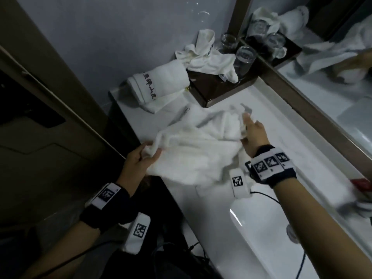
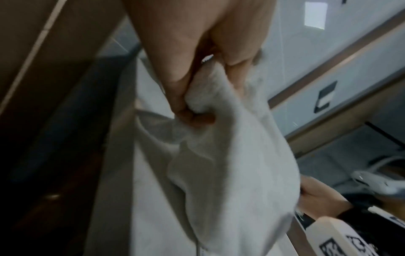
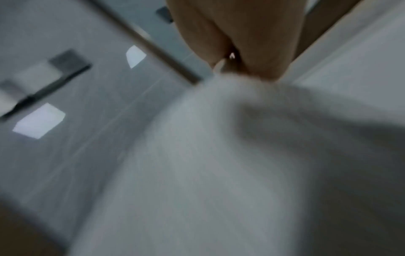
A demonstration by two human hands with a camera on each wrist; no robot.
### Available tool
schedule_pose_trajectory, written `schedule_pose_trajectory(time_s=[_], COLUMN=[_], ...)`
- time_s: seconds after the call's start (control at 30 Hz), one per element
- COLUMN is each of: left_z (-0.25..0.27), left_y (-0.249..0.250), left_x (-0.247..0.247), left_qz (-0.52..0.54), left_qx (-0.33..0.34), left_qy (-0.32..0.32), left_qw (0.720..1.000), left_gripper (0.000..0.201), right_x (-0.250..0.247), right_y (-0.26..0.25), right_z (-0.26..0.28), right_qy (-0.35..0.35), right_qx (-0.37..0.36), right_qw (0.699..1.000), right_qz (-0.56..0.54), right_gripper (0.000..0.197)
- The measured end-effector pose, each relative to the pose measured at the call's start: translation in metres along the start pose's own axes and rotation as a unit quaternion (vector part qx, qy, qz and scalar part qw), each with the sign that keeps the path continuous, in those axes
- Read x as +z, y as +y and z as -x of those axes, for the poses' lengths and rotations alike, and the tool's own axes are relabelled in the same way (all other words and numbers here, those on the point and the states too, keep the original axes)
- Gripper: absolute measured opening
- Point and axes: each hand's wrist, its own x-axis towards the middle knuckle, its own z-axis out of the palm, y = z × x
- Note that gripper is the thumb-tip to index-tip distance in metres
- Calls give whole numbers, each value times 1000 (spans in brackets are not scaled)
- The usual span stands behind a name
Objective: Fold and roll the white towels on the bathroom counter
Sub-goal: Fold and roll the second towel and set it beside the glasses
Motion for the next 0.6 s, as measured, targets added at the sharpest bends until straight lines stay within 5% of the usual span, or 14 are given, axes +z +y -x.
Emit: schedule_pose_trajectory(time_s=[0.07,0.13,0.23,0.43,0.5,0.6], left_z=[12,23,34,40,39,35], left_y=[-6,-13,-22,-38,-41,-45], left_x=[-12,-17,-14,5,11,22], left_qz=[-12,-8,13,7,-12,-51], left_qx=[-11,-24,-67,-118,-118,-132], left_qy=[8,14,39,41,18,-6], left_qw=[1000,1000,997,992,993,990], left_gripper=[16,14,15,32,49,81], right_x=[1,-1,-6,-8,-7,1], right_y=[-13,-12,10,60,70,79], right_z=[-10,-16,-15,23,35,50], right_qy=[-5,-49,-95,-175,-193,-213], right_qx=[-4,-13,0,15,4,-16], right_qw=[992,992,983,875,869,887], right_qz=[-129,-119,159,451,455,409], right_gripper=[22,17,40,107,104,70])
